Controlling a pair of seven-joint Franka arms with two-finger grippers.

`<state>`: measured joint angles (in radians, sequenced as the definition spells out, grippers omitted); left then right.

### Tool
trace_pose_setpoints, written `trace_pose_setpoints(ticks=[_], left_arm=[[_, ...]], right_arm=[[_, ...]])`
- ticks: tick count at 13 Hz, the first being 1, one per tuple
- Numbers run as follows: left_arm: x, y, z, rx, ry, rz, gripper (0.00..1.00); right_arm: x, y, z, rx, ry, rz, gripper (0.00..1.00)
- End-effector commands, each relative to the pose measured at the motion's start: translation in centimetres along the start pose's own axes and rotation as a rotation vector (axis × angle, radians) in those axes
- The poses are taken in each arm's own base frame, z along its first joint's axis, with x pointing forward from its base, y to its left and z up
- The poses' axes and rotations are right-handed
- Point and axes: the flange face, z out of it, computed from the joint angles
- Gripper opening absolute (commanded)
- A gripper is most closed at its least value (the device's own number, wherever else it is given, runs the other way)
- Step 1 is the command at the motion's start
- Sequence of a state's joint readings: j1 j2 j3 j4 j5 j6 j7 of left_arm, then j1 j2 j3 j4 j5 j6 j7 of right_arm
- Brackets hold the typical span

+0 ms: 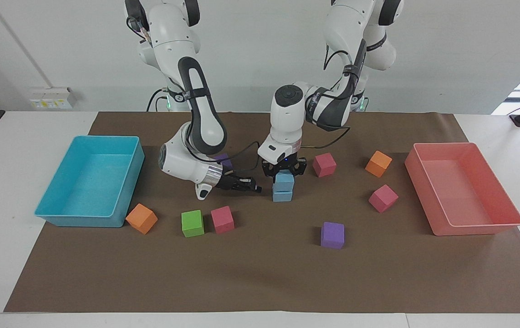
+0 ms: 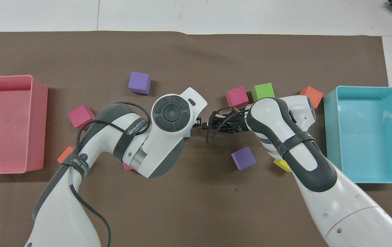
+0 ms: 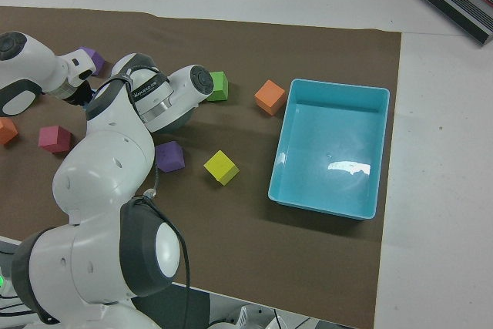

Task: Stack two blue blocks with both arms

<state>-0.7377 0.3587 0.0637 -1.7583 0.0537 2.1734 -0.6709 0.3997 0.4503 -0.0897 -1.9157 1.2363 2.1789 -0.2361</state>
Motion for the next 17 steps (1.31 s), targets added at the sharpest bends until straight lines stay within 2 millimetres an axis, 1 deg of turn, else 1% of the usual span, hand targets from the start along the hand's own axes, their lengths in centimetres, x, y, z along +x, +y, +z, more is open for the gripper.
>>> trace_pose_setpoints(ticks=[1,7,11,17], left_arm=[[-0.3,-0.2,0.2,-0.009,0.006,-0.017,0.26],[0.4,-0.7,0.2,-0.023,0.027,-0.022,0.26],[0.7,-0.9,0.2,-0.026,0.036,-0.017,0.29],[0.3,-0.9,0.5,-0.021,0.028,-0.014,0.33]], right_arm=[[-0.2,0.3,0.1,0.023,0.017,-0.005,0.0],[-0.1,0.3,0.1,0.023,0.018,-0.004,0.0],[-0.2,0.3,0.1,0.023,0.017,-0.003,0.0],[-0.1,0.3,0.1,0.023,0.018,-0.003,0.0]])
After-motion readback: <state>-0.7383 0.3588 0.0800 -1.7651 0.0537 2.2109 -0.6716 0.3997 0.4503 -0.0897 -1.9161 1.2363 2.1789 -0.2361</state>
